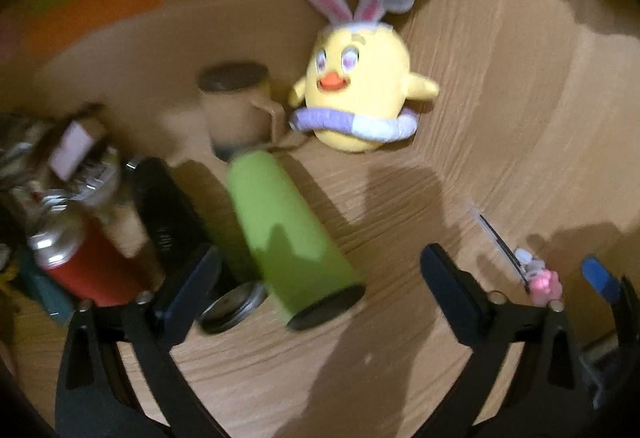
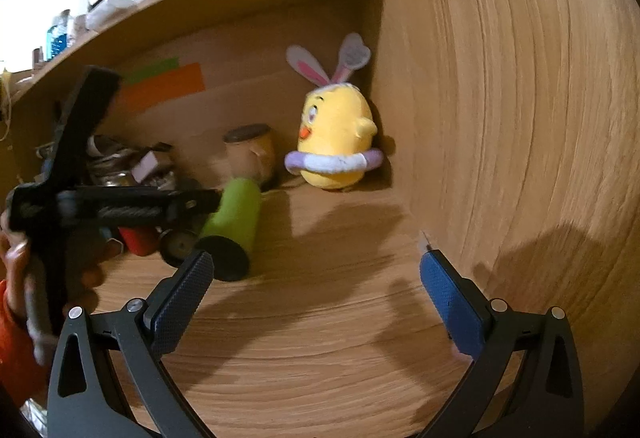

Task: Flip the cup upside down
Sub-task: 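Move the left tool to the lying green tumbler and close around its base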

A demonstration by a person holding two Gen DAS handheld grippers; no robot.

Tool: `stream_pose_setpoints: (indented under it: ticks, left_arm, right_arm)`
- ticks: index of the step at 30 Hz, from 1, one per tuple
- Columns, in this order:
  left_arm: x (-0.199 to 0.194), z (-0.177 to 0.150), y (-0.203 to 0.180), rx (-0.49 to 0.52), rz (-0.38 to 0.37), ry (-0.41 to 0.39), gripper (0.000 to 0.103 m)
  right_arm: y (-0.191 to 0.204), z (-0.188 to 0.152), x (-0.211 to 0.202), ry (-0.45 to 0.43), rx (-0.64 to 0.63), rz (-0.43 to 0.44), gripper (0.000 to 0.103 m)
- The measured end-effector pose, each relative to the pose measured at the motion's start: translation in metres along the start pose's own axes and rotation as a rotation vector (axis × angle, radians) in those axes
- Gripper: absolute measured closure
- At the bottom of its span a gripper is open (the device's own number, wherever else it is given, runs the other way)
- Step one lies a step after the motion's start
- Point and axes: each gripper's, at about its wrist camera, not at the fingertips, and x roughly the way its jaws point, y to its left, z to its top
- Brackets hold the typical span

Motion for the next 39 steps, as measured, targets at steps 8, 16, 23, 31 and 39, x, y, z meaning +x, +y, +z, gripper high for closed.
stream_pose_setpoints:
  ticks: [8, 16, 23, 31, 39]
  left_arm:
    - [0.051, 0.001, -0.008, -0.002, 0.059, 0.074, 0.021]
    - [0.061, -0.007, -0.018, 0.054, 0.149, 0.071, 0.021]
    - [0.059, -0.039, -0.019, 0.044, 0.081, 0.15, 0.032]
    - [0.044, -0.052, -0.013, -0.001, -0.002, 0.191, 0.085]
    - [-0.001, -0.036, -0.024, -0.019, -0.001, 0.059, 0.01]
  right_arm:
    - [-0.018, 0.0, 0.016, 0.033, 0.029, 0.004, 0.0]
    - [-0.024, -0.001, 0.013, 0.031, 0.049, 0.01, 0.0]
    - [-0.032, -0.001, -0.003, 0.018, 0.079, -0.001, 0.0]
    - [-0.026, -0.002, -0.014, 0.006, 0.077, 0.008, 0.0]
    - [-0.021, -0.004, -0.019, -0.003, 0.057, 0.008, 0.0]
